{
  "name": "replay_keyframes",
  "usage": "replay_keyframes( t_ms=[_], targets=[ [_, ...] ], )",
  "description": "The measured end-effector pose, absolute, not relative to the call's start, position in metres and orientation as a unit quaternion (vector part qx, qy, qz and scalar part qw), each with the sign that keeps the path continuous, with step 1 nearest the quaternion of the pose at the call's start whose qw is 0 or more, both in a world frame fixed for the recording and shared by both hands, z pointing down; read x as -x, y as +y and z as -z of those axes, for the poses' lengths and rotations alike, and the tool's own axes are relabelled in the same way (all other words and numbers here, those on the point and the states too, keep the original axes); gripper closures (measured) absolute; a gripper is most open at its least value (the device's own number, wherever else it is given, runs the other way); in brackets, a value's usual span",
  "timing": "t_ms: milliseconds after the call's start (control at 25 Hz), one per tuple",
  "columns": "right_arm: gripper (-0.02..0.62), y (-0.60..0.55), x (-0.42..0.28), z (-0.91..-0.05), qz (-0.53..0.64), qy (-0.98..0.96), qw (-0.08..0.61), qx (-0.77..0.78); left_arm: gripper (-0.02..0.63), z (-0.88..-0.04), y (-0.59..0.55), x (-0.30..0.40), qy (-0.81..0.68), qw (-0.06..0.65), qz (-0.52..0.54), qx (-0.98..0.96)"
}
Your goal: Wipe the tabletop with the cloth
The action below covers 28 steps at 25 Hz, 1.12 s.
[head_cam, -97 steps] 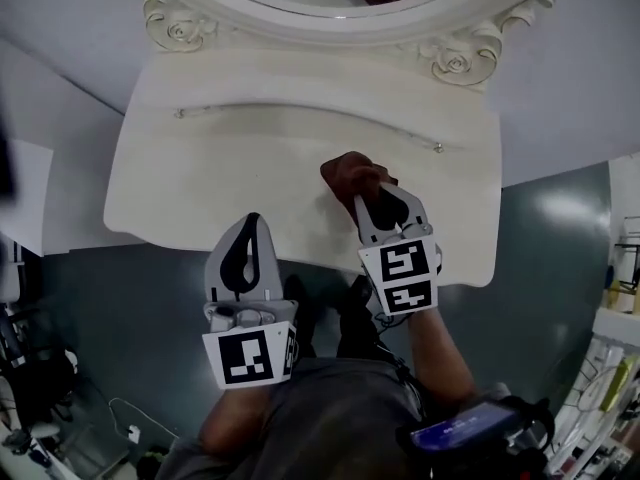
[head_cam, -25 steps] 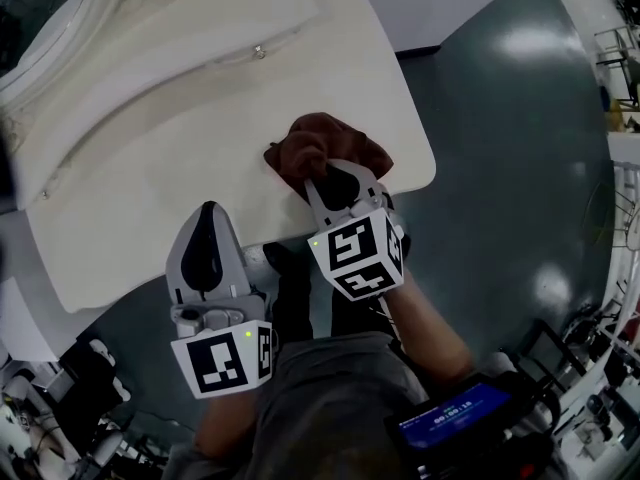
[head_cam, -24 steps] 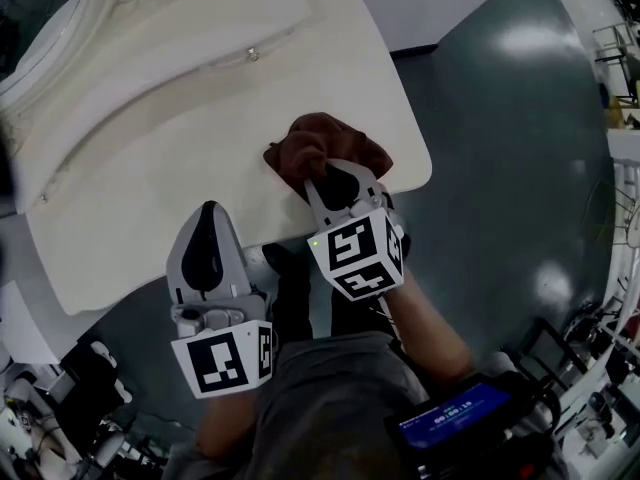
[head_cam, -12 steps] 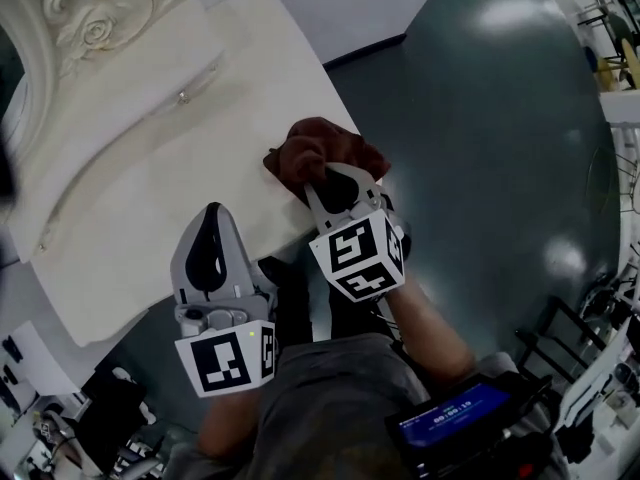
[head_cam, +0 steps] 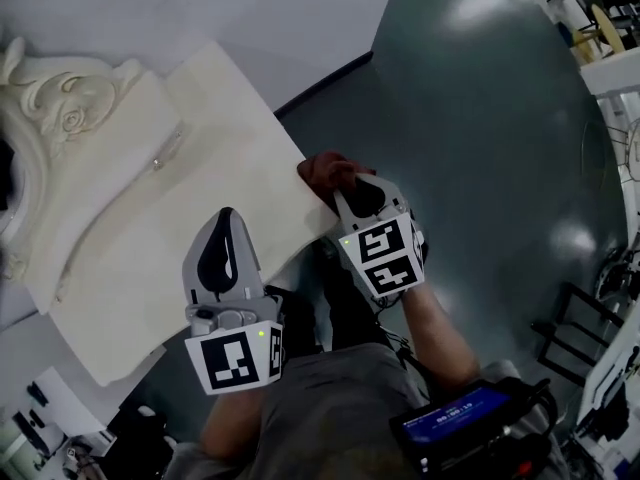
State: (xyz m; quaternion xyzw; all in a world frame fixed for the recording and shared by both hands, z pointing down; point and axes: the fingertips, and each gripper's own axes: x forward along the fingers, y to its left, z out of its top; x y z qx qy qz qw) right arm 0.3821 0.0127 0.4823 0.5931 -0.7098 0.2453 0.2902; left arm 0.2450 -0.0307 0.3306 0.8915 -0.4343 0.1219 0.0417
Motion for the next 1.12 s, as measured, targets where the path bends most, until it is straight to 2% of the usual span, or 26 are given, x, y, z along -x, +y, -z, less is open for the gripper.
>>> replay_keyframes(
  t_ms=[280,480,840,1120],
  targets=[
    [0.515,0.007,-0.424,-0.412,-0.229,-0.693,0.236,-0.641,0.592,-0.275,-0.038,-0.265,-0.424,0.011,-0.094,-0.901],
    [0.515,-0.003,-0.410,-0.320,-0.169,-0.714,0.178,-0.656,0.592,-0.218,-0.033,-0.249,-0.438,-0.008,-0.068,-0.896],
    [0.515,-0.025,-0.291,-0.191,-0.032,-0.792,0.085,-0.604,0.592,-0.146,-0.033,-0.146,-0.528,-0.059,-0.017,-0.847],
    [0.515,-0.016,-0.168,-0.167,0.003,-0.842,0.058,-0.537,0.592,-0.129,-0.012,-0.051,-0.582,-0.067,-0.017,-0.811]
  ],
)
